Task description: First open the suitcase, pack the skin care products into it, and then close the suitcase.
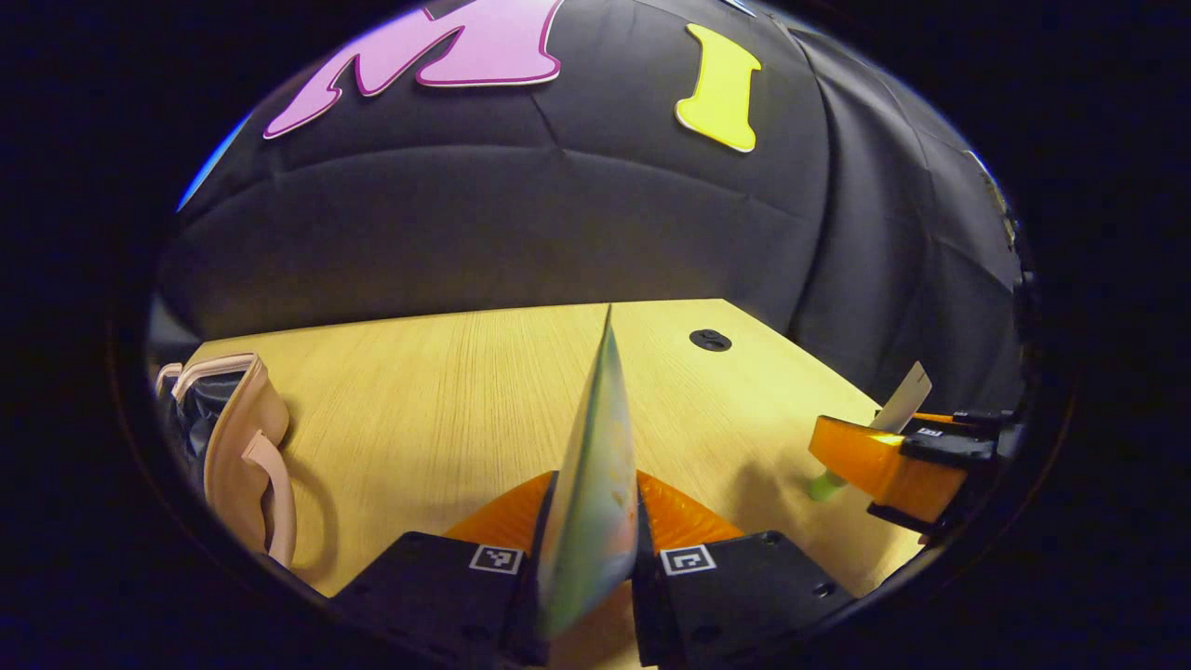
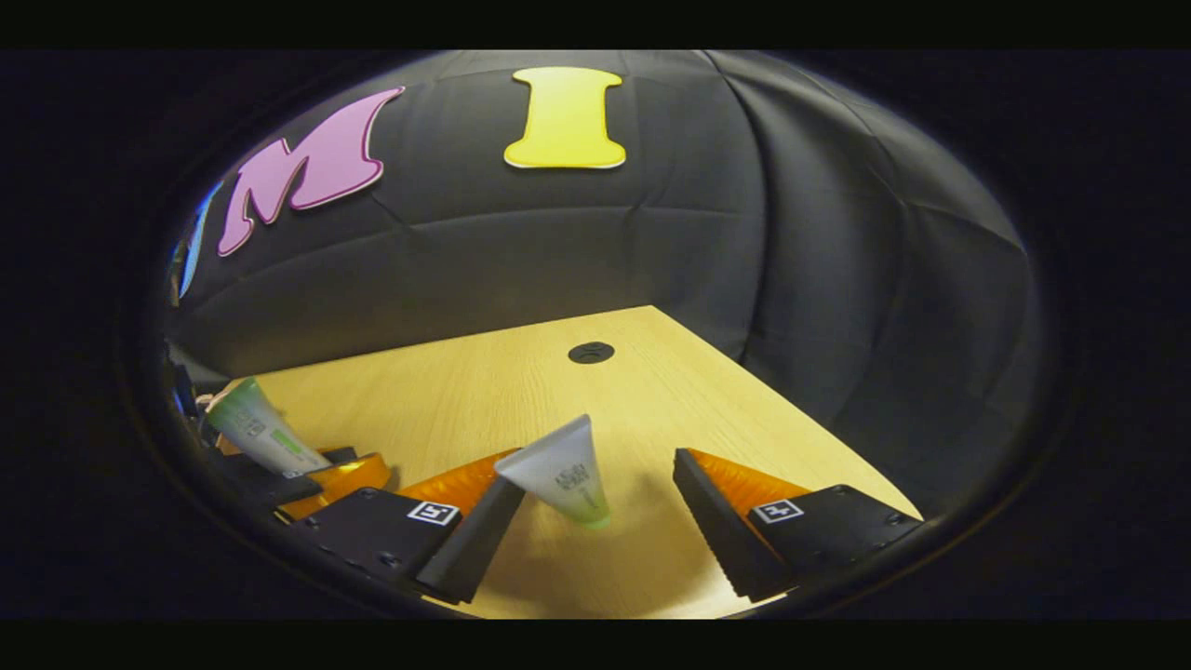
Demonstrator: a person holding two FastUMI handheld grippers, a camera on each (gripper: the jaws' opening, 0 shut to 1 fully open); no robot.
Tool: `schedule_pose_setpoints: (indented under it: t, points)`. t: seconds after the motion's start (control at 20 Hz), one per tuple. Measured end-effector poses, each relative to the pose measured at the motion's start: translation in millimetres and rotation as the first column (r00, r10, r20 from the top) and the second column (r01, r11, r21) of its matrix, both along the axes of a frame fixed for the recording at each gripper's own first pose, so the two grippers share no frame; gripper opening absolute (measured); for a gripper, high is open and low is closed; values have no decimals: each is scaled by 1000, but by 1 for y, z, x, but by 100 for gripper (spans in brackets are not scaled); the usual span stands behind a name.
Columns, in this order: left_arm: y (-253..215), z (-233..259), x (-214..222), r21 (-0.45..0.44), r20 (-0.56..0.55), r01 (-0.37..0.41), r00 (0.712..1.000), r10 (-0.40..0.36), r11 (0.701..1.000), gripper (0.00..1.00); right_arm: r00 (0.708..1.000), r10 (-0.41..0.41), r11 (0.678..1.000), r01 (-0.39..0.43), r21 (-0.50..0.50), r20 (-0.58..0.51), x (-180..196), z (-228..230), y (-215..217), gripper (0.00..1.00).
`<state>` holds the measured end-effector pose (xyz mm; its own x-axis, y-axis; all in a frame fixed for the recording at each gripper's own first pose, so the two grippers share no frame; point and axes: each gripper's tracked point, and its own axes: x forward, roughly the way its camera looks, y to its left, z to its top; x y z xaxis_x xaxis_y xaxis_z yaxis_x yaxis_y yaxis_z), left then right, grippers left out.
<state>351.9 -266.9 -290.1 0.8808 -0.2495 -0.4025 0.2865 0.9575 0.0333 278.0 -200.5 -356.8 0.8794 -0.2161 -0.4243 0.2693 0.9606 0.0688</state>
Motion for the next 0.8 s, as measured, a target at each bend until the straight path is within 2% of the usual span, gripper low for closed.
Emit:
schedule_pose_setpoints:
  t: [0.05,0.1,0.15,0.3,0.35,0.4,0.45,0.55,0.6,0.75,0.8]
  points:
    - [4,-1,-3,-10,-3,-5,1000,5,1000,39,1000,-2,1000,2,-7,-16,3,-6,0,90]
    - [8,0,-6,-15,-4,-10,1000,10,1000,39,1000,-1,1000,1,-11,-31,7,-12,1,100]
    - [12,-1,-8,-13,-5,-14,1000,14,1000,39,999,-1,1000,0,-17,-47,11,-20,1,96]
    - [18,0,-15,11,4,-12,1000,12,1000,39,997,-9,999,6,-39,-78,13,-33,-4,56]
    - [20,-1,-18,16,4,-10,1000,10,1000,39,997,-10,999,6,-50,-72,13,-31,-6,55]
    - [21,-1,-21,14,8,-8,1000,8,1000,43,998,8,999,-10,-33,-63,12,-28,-3,33]
    - [22,-1,-23,7,9,-8,1000,8,1000,39,998,28,999,-29,-15,-61,10,-29,0,27]
    - [28,1,-28,-15,9,-17,1000,18,1000,39,997,58,998,-60,-24,-60,7,-23,5,24]
    - [33,6,-31,-29,16,-24,1000,25,999,39,996,75,997,-76,-29,-49,4,-14,11,28]
    - [56,44,-45,-62,68,-44,996,48,997,39,990,143,989,-142,-47,13,-12,28,40,22]
    - [69,63,-53,-70,89,-53,994,59,996,39,984,176,984,-175,-45,30,-20,44,57,34]
